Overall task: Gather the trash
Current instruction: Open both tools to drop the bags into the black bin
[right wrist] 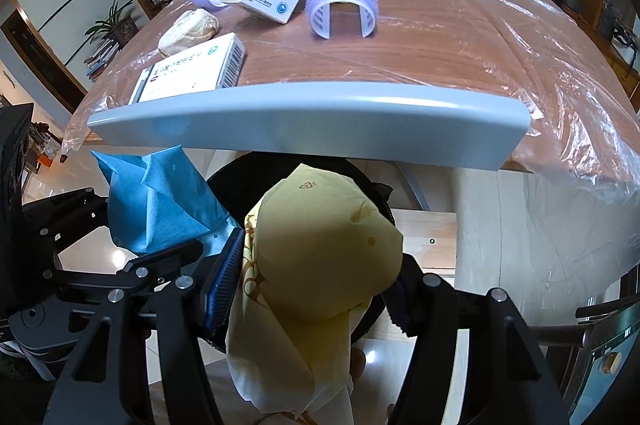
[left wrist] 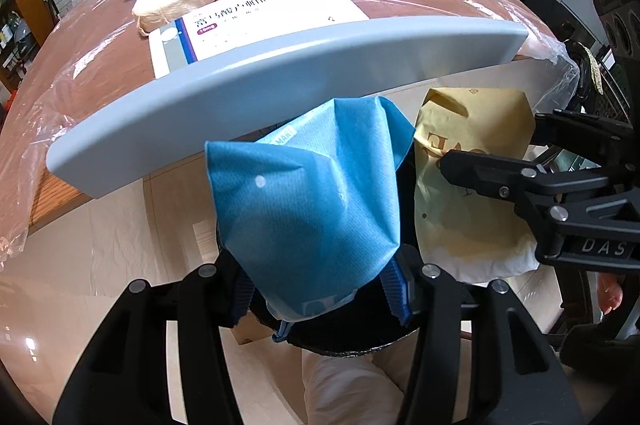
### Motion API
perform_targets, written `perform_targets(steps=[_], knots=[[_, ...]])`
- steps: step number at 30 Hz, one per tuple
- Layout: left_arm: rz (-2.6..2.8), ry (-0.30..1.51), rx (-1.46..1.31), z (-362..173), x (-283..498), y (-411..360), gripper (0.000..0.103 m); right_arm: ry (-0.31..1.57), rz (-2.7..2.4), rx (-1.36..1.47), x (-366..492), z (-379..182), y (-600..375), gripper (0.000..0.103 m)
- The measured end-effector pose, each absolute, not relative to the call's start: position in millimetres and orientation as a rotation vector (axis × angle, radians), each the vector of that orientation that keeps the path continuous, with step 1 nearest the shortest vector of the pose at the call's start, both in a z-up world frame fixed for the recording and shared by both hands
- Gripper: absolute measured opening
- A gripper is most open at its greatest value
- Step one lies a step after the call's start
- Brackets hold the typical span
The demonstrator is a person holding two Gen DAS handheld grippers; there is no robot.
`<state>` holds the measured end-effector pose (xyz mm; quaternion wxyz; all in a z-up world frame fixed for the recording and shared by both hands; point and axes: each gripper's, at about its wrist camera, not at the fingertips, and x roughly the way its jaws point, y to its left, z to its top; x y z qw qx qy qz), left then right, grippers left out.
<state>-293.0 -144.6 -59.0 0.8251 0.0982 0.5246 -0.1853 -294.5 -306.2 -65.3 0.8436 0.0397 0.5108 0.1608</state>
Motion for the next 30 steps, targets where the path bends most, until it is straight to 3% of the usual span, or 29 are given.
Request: perform_targets(steps=[7, 9, 10, 11, 30], knots=[[-0.39, 1.127, 0.226, -65.3, -289.2, -152.6, 0.054, 1.09, 0.323, 0.089, -291.7, -71.6, -308.7, 0.063], [-0.382, 1.126, 0.24, -65.5, -290.8, -153.3, 0.062, 1.08, 0.309, 0.106, -291.4, -69.8, -310.9, 0.071], [-0.368, 1.117, 0.253, -64.6, -291.6, -154.2, 0.073, 1.073, 0.3, 0.114, -291.6, -68.1, -312.4, 0.08], [-0.364, 1.11, 0.255, -63.2, -292.0, -150.0, 0.077, 1.065, 0.296, 0.121, -293.0, -67.5, -314.4, 0.083], [-0.31, 1.069, 0.181, -17.0, -291.2, -112.0, 0.084, 0.962, 0.295, 0.112, -293.8, -15.1, -321.2, 0.09]])
